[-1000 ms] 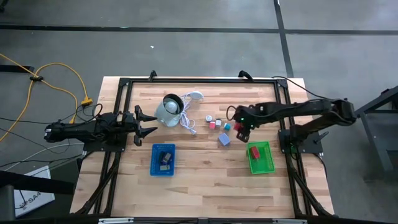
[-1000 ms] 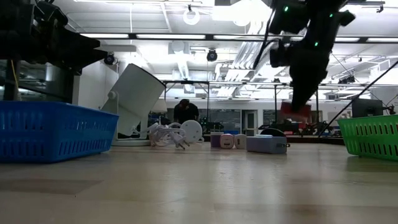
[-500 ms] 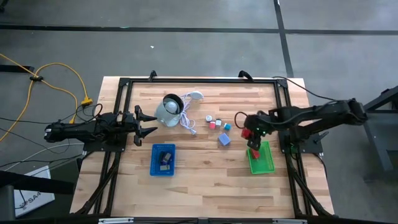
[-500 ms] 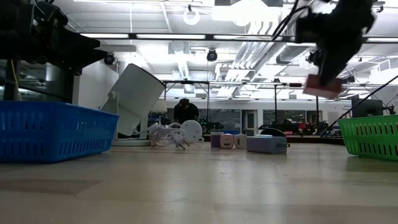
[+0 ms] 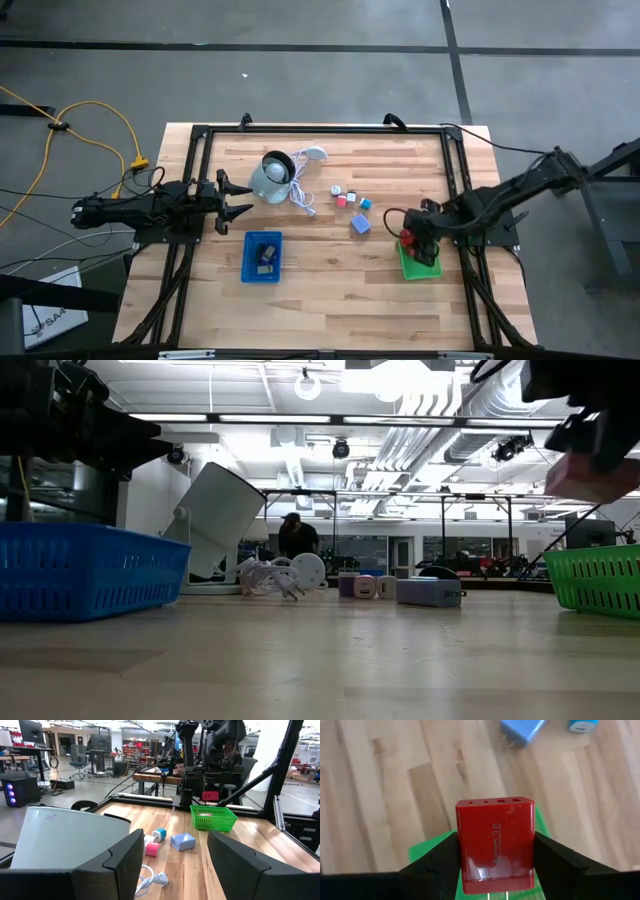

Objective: Pick & Place Office items
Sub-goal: Put the red charger adapter into the green bin

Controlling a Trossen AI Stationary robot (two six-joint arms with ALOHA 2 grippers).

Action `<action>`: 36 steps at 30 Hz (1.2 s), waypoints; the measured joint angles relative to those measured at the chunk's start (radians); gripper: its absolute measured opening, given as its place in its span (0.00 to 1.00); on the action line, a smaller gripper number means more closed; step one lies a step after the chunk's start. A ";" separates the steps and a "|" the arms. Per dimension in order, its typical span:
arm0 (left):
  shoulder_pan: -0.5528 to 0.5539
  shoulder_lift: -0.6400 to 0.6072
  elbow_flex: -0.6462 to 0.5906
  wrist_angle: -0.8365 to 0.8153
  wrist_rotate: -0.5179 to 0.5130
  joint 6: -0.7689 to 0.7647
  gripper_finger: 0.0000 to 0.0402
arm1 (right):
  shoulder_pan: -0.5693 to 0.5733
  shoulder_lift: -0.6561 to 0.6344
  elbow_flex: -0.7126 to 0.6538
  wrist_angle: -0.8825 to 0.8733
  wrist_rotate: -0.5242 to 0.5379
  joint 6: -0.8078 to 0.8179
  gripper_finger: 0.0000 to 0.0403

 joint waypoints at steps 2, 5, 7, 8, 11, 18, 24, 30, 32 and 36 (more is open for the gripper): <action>0.000 0.000 0.000 0.000 0.000 0.000 0.53 | 0.034 0.000 0.000 -0.001 0.001 0.035 0.49; 0.000 0.000 0.000 0.000 0.000 0.000 0.53 | 0.086 0.005 0.000 -0.006 0.002 0.076 0.49; 0.000 0.000 0.000 0.000 0.000 0.000 0.53 | 0.119 0.012 0.000 -0.020 0.001 0.101 0.50; 0.000 0.000 0.000 0.000 0.000 0.000 0.53 | 0.137 0.016 0.000 -0.027 0.001 0.115 0.50; 0.000 0.000 0.000 0.000 0.000 0.000 0.53 | 0.188 0.030 0.000 -0.044 0.001 0.161 0.49; 0.000 0.000 0.000 0.000 0.000 0.000 0.53 | 0.293 0.077 0.000 -0.044 0.038 0.244 0.50; 0.000 0.000 0.000 0.000 0.000 0.000 0.53 | 0.349 0.148 0.000 -0.039 0.072 0.256 0.50; 0.000 0.000 0.000 0.000 0.000 0.000 0.53 | 0.375 0.225 0.000 -0.039 0.080 0.255 0.50; 0.000 0.000 0.000 0.000 0.000 0.000 0.53 | 0.375 0.245 0.000 -0.038 0.079 0.244 0.50; 0.000 0.000 0.000 0.000 0.000 0.000 0.53 | 0.375 0.275 0.000 -0.036 0.080 0.229 0.51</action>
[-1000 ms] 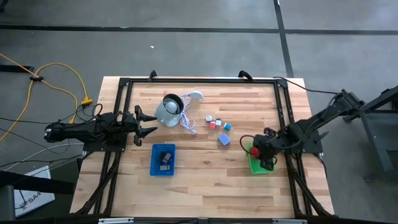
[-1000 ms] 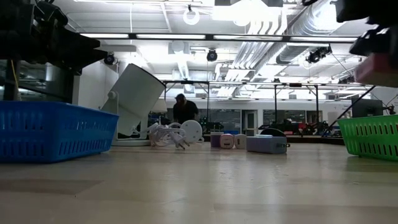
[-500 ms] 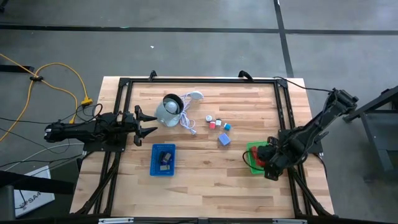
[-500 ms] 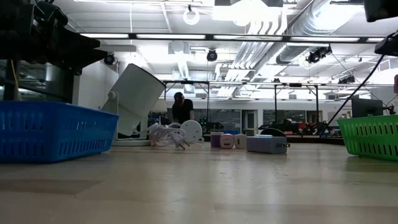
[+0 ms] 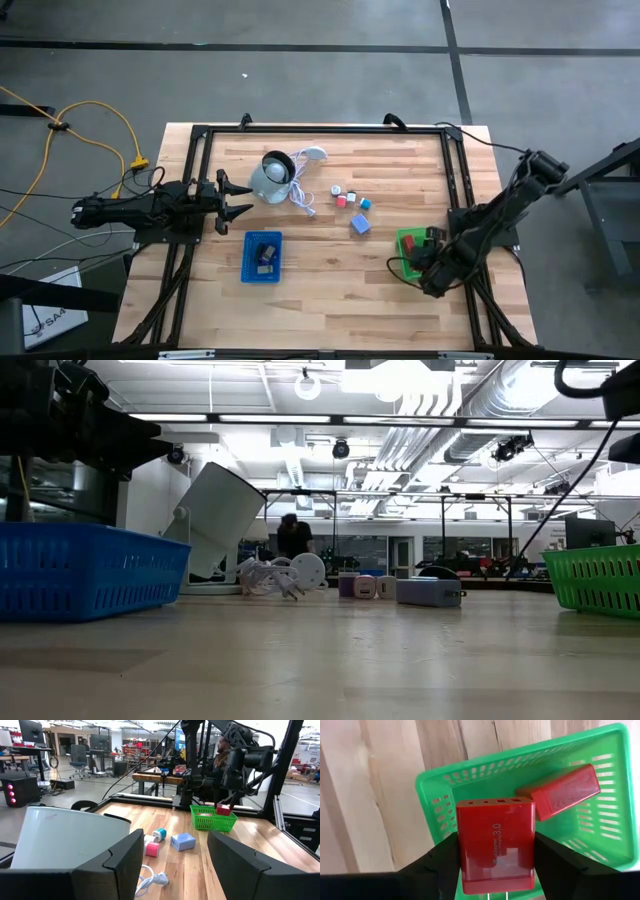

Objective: Pick & Place Office items
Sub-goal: Put the red charger adapter into the green bin, then put the blue charger adapter into the green bin

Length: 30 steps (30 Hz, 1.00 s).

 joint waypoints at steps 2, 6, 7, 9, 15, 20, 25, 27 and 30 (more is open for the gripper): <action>0.000 0.000 0.000 0.000 0.000 0.000 0.53 | 0.000 0.012 0.000 0.001 0.002 -0.011 0.51; 0.000 0.000 0.000 0.000 0.000 0.000 0.53 | 0.000 0.016 -0.020 0.029 0.001 -0.015 0.50; 0.000 0.000 0.000 0.000 0.000 0.000 0.53 | 0.000 0.016 -0.028 0.041 0.001 -0.015 0.50; 0.000 0.000 0.000 0.000 0.000 0.000 0.53 | 0.000 0.016 -0.044 0.059 -0.002 -0.015 0.50; 0.000 0.000 0.000 0.000 0.000 0.000 0.53 | 0.000 0.016 -0.061 0.065 -0.004 -0.012 0.51; 0.000 0.000 0.000 0.000 0.000 0.000 0.53 | 0.000 0.016 -0.061 0.065 -0.005 -0.012 0.53; 0.000 0.000 0.000 0.000 0.000 0.000 0.53 | 0.000 0.016 -0.060 0.065 -0.005 -0.012 0.58; 0.000 0.000 0.000 0.000 0.000 0.000 0.53 | 0.000 0.016 -0.060 0.066 -0.005 -0.012 0.59; 0.000 0.000 0.000 0.000 0.000 0.000 0.53 | 0.000 0.016 -0.060 0.067 -0.005 -0.012 0.59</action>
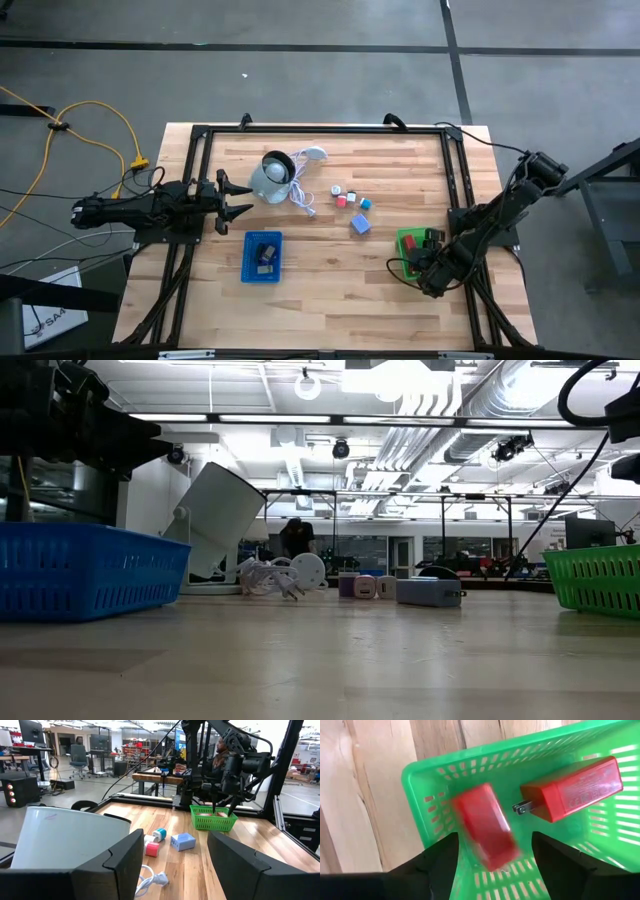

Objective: Pick & Place Office items
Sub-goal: Put the blue charger adapter into the green bin

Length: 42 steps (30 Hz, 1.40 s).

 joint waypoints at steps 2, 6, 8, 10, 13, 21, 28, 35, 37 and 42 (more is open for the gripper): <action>0.000 0.000 0.000 0.000 0.000 0.000 0.53 | 0.000 0.000 0.000 0.001 0.000 0.000 0.59; 0.000 0.000 0.000 0.000 0.000 0.000 0.53 | 0.000 0.000 0.000 0.001 0.000 0.000 0.59; 0.000 0.000 0.000 0.000 0.000 0.000 0.53 | 0.000 0.000 0.000 0.001 0.000 0.000 0.60; 0.000 0.000 0.000 0.000 0.000 0.000 0.53 | 0.000 0.000 0.000 0.001 0.000 0.000 0.60; 0.000 0.000 0.000 0.000 0.000 0.000 0.53 | 0.000 0.000 0.000 0.001 0.000 0.000 0.60; 0.000 0.000 0.000 0.000 0.000 0.000 0.53 | -0.012 -0.013 0.001 -0.016 -0.006 0.001 0.59; 0.000 0.000 0.000 0.000 0.000 0.000 0.53 | -0.096 -0.108 0.001 -0.033 -0.062 -0.022 0.59; 0.000 0.000 0.000 0.000 0.000 0.000 0.53 | -0.194 -0.220 0.002 -0.035 -0.050 -0.089 0.59; 0.000 0.000 0.000 0.000 0.000 0.000 0.53 | -0.223 -0.243 0.001 -0.025 -0.050 -0.103 0.58; 0.000 0.000 0.000 0.000 0.000 0.000 0.53 | -0.265 -0.281 0.001 0.051 -0.052 -0.163 0.58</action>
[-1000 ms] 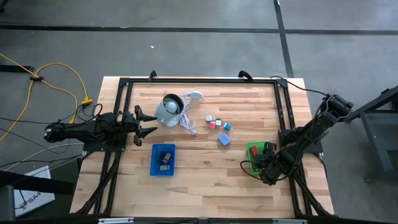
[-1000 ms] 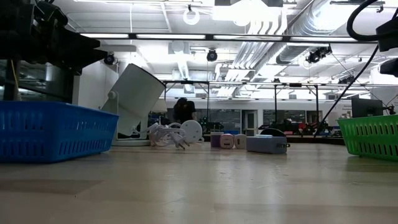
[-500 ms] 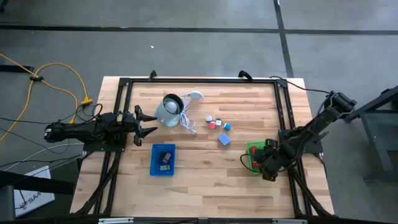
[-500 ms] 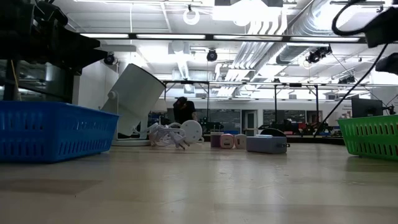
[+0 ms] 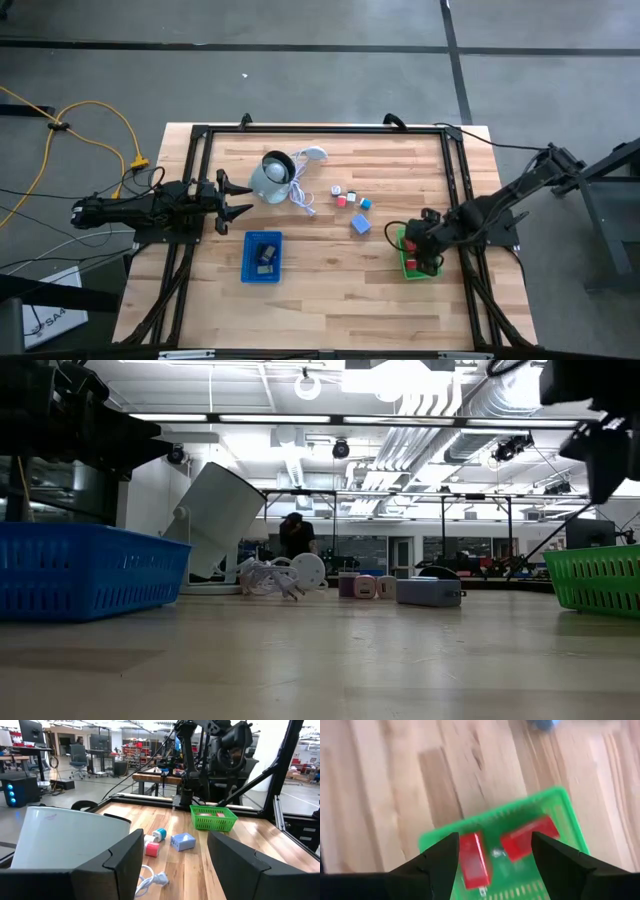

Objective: Pick & Place Office items
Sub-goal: Put the blue charger adapter into the green bin

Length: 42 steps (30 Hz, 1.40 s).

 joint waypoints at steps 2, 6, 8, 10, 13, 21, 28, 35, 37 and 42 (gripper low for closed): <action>0.000 0.000 0.000 0.000 0.000 0.000 0.53 | -0.008 -0.005 0.000 0.037 0.000 -0.037 0.58; 0.000 0.000 0.000 0.000 0.000 0.000 0.53 | -0.026 -0.003 0.000 0.101 -0.001 -0.105 0.58; 0.000 0.000 0.000 0.000 0.000 0.000 0.53 | -0.035 0.000 0.000 0.128 -0.001 -0.125 0.58; 0.000 0.000 0.000 0.000 0.000 0.000 0.53 | -0.044 0.006 0.000 0.152 0.000 -0.137 0.58; 0.000 0.000 0.000 0.000 0.000 0.000 0.53 | -0.059 0.014 0.000 0.172 0.003 -0.155 0.58; 0.000 0.000 0.000 0.000 0.000 0.000 0.53 | -0.133 0.035 0.000 0.265 0.004 -0.159 0.58; 0.000 0.000 0.000 0.000 0.000 0.000 0.53 | -0.177 0.034 0.000 0.314 0.107 -0.175 0.58; 0.000 0.000 0.000 0.000 0.000 0.000 0.53 | -0.235 0.035 0.000 0.375 0.179 -0.241 0.58; 0.000 0.000 0.000 0.000 0.000 0.000 0.53 | -0.251 0.035 0.000 0.393 0.178 -0.247 0.58; 0.000 0.000 0.000 0.000 0.000 0.000 0.53 | -0.294 0.035 0.000 0.425 0.154 -0.298 0.58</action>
